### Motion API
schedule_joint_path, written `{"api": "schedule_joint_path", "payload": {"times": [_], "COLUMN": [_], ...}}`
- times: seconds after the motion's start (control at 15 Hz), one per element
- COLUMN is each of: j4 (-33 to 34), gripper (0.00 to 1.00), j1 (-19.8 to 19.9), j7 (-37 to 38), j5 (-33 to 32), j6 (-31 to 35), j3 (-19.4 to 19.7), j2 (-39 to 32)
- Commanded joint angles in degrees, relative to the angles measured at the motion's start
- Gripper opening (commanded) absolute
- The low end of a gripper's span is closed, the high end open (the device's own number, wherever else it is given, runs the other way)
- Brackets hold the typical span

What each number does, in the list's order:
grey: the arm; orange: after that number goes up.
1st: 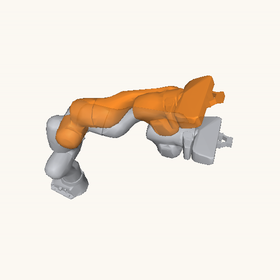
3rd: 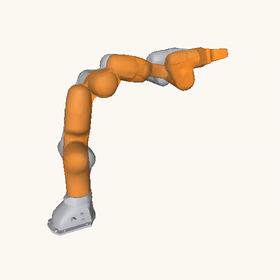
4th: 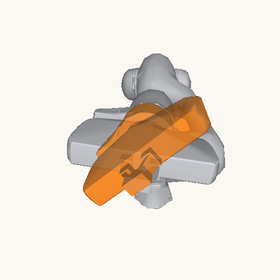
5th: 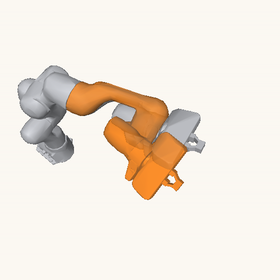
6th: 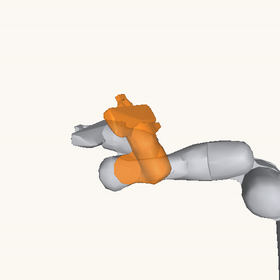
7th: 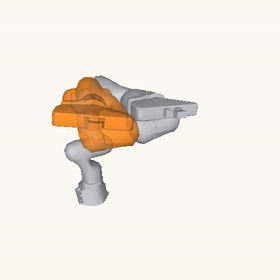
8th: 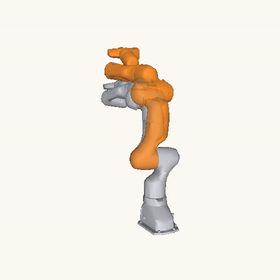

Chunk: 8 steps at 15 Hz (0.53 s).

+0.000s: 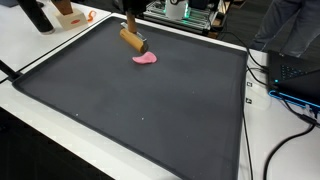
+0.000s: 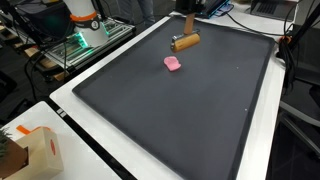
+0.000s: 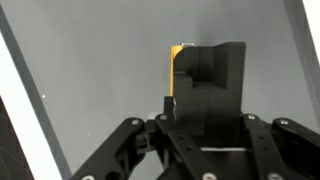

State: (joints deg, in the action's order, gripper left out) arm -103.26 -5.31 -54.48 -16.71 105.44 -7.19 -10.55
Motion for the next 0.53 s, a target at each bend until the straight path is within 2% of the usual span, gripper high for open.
{"api": "schedule_joint_path", "payload": {"times": [0.0, 0.47], "j4": [-2.88, -6.82], "gripper": [0.23, 0.23], "j1": [-1.81, -4.87], "j7": [-5.91, -16.25], "j5": [-3.55, -9.41], "j6": [-0.65, 0.16], "j3": [-1.74, -4.4], "j2": [1.47, 1.99]}}
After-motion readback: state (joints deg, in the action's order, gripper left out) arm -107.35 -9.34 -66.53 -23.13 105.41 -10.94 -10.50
